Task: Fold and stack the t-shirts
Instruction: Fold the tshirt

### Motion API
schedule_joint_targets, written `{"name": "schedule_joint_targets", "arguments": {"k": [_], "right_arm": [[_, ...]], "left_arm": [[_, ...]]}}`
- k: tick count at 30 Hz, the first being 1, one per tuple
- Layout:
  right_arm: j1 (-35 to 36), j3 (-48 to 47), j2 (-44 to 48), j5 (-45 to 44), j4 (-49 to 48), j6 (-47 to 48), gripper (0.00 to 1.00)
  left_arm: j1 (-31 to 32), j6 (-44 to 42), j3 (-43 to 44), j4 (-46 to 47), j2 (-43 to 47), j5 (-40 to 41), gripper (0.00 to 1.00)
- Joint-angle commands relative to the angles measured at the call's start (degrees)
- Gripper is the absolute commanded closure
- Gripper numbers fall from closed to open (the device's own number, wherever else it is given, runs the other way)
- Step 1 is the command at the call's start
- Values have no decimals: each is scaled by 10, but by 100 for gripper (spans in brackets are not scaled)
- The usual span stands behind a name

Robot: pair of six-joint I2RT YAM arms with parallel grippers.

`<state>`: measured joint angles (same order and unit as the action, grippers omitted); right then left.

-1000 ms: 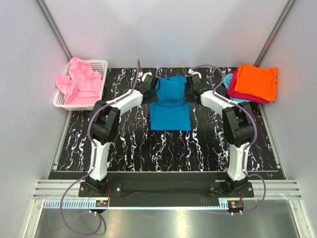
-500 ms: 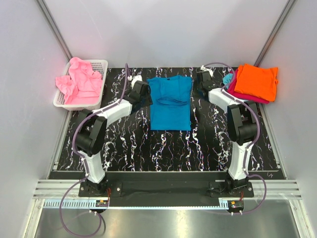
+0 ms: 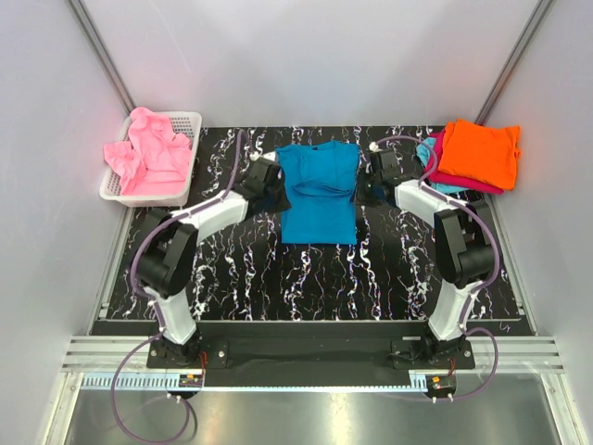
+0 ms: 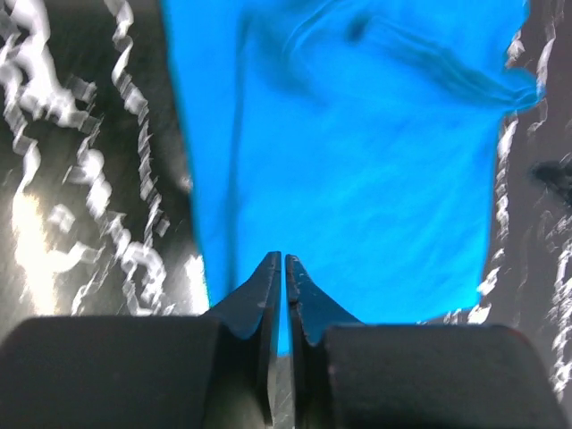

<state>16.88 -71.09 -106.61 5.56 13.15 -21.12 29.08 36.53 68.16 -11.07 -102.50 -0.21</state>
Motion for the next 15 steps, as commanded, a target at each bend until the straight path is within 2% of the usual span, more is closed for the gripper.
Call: {"name": "schedule_joint_targets", "arguments": {"k": [1, 9, 15], "right_arm": [[5, -51, -3, 59, -14, -13, 71], [6, -125, -95, 93, -7, -19, 74], [6, -136, -103, 97, -7, -14, 75]], "left_arm": [[-2, -6, 89, -28, -48, -22, 93], [-2, 6, 265, -106, -199, -27, 95], [-2, 15, 292, -115, -227, -34, 96]]}}
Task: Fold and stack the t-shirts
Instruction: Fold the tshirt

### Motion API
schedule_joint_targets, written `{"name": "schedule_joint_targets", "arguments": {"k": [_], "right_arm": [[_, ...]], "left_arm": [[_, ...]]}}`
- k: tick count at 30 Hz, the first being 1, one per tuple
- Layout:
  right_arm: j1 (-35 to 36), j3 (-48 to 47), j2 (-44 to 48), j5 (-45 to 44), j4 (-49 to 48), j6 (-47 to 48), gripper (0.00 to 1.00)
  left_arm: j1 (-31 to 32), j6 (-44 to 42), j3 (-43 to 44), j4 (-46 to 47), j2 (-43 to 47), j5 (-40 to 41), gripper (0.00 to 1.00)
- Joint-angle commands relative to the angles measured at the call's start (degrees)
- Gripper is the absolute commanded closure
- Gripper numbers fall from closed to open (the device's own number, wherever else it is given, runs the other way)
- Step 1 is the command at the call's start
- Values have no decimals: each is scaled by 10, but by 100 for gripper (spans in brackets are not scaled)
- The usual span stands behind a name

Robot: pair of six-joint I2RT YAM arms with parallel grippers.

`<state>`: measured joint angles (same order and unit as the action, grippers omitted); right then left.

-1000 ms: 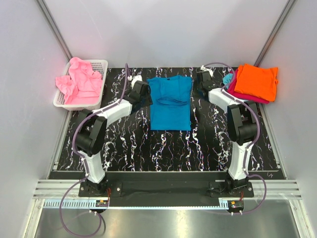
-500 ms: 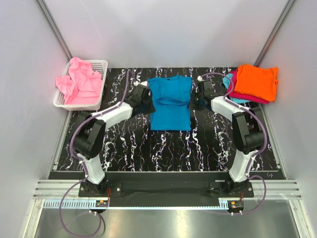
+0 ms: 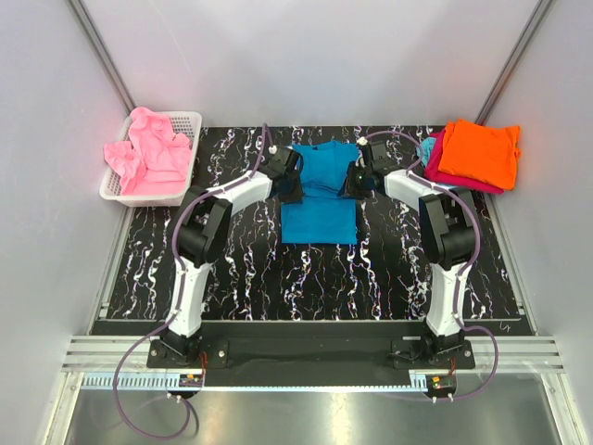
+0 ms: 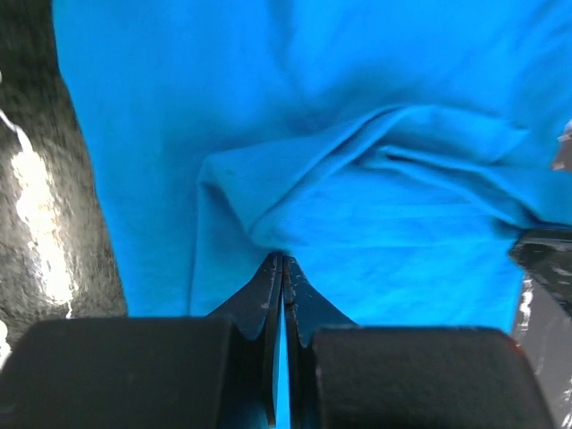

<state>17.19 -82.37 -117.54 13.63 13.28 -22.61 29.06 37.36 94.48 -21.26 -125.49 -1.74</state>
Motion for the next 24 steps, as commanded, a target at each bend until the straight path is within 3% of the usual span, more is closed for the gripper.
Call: {"name": "schedule_joint_targets", "arguments": {"k": [1, 18, 24], "right_arm": [[3, -23, 7, 18, -8, 3, 75], [30, 42, 41, 25, -11, -6, 77], [31, 26, 21, -5, -6, 8, 77]], "left_arm": [[-1, 7, 30, -12, -2, -20, 96], [-12, 4, 123, -9, -89, -16, 96], [-22, 0, 132, 12, -86, -8, 96]]}}
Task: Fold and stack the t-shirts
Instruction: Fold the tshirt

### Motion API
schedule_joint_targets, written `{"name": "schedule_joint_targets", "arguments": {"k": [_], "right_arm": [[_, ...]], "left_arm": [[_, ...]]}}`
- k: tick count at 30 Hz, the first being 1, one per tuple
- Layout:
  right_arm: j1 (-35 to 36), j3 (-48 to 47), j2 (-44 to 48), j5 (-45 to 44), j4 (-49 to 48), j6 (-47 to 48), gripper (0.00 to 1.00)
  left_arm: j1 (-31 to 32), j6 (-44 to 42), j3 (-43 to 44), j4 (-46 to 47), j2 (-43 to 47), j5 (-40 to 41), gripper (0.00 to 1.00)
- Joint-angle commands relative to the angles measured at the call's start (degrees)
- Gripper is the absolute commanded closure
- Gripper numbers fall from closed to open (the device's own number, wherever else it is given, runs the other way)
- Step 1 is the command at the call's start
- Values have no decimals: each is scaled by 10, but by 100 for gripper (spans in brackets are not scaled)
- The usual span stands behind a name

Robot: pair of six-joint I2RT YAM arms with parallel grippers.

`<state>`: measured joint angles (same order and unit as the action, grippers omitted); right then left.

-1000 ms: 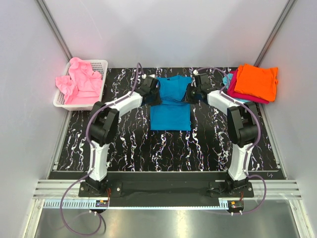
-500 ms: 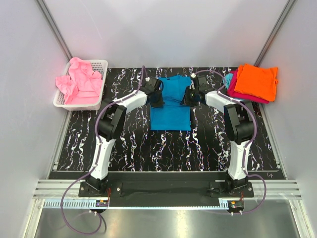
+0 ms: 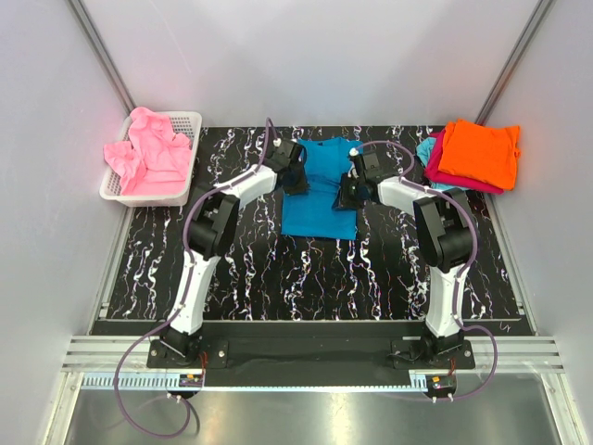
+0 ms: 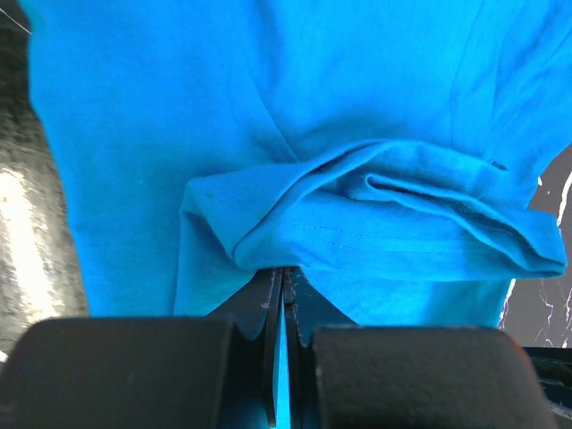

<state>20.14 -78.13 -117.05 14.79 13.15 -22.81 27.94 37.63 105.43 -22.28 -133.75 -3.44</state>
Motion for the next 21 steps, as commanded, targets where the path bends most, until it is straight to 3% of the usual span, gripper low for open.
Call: {"name": "schedule_joint_targets", "arguments": {"k": [1, 7, 14, 21], "right_arm": [[2, -31, 10, -25, -4, 16, 77], [1, -110, -35, -82, 21, 43, 78], [-14, -223, -130, -129, 44, 77, 79], [-41, -311, -175, -181, 43, 92, 79]], "left_arm": [[-11, -3, 22, 28, 2, 10, 96], [-17, -8, 16, 58, 17, 7, 94], [-26, -16, 73, 67, -22, -9, 93], [-27, -44, 9, 190, 22, 58, 92]]}}
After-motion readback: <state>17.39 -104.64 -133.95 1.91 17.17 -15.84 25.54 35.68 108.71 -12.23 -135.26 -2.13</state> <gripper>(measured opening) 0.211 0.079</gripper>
